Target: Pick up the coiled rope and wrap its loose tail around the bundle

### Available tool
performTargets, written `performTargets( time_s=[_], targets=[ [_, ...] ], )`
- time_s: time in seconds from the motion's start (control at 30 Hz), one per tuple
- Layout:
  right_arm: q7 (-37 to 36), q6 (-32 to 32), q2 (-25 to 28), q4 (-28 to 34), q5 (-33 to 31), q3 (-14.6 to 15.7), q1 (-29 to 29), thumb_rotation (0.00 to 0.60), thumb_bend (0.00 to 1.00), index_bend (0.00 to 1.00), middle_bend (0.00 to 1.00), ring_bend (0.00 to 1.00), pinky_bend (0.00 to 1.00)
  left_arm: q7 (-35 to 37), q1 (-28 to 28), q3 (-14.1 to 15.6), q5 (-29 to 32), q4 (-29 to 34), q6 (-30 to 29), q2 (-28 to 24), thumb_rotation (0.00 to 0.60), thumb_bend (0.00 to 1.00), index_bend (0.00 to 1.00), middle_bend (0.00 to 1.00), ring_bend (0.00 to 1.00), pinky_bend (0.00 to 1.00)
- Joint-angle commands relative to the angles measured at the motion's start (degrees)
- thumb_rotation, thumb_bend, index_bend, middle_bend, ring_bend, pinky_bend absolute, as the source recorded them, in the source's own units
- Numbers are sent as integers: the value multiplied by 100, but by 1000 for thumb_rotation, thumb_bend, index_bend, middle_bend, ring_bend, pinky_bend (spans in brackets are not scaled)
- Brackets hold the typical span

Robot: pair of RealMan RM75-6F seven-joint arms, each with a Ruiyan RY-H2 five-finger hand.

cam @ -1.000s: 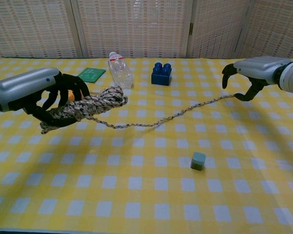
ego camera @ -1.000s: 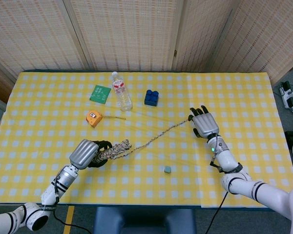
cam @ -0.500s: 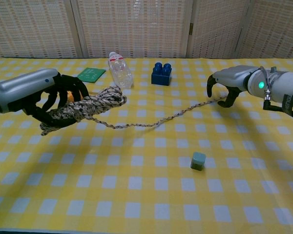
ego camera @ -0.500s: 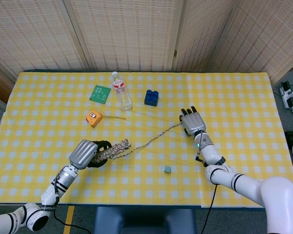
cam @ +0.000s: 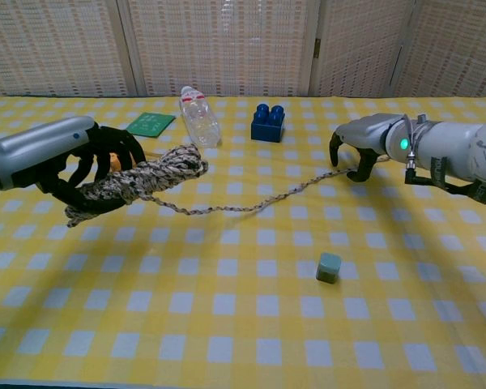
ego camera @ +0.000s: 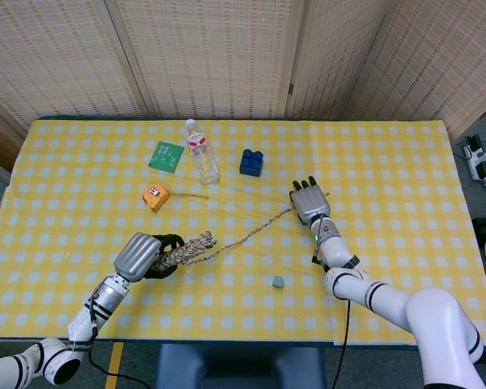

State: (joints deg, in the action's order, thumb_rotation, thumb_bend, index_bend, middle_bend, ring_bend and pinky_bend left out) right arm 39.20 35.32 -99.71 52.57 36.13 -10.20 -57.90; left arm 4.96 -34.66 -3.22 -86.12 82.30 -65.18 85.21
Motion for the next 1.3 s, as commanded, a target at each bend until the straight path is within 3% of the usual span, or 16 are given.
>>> performTargets(
  time_s=[0.03, 0.33, 0.87, 1.03, 1.3],
  targets=[
    [1, 7, 11, 19, -20, 52, 6, 600, 496, 348, 122, 114, 0, 8, 2, -2, -2, -9, 7, 7, 600, 764, 653, 638, 621, 746],
    [-44, 150, 250, 405, 99, 258, 107, 600, 496, 366, 122, 114, 0, 1, -20, -16, -30, -36, 41, 48, 600, 764, 653, 638, 621, 747],
    [28, 827, 1112, 1897, 432, 710, 484, 600, 496, 466, 157, 112, 0, 59, 7, -2, -68, -96, 21, 71, 600, 764, 653, 638, 622, 747],
    [-143, 1055, 999, 1793, 601, 663, 569, 600, 496, 441, 157, 112, 0, 70, 19, 4, -82, -95, 5, 86, 600, 764, 653, 638, 622, 747],
    [-515, 1255, 370, 975, 971, 541, 696, 600, 495, 434, 159, 113, 0, 38, 32, -25, -58, -62, -10, 67, 600, 764, 653, 638, 621, 747]
  ],
)
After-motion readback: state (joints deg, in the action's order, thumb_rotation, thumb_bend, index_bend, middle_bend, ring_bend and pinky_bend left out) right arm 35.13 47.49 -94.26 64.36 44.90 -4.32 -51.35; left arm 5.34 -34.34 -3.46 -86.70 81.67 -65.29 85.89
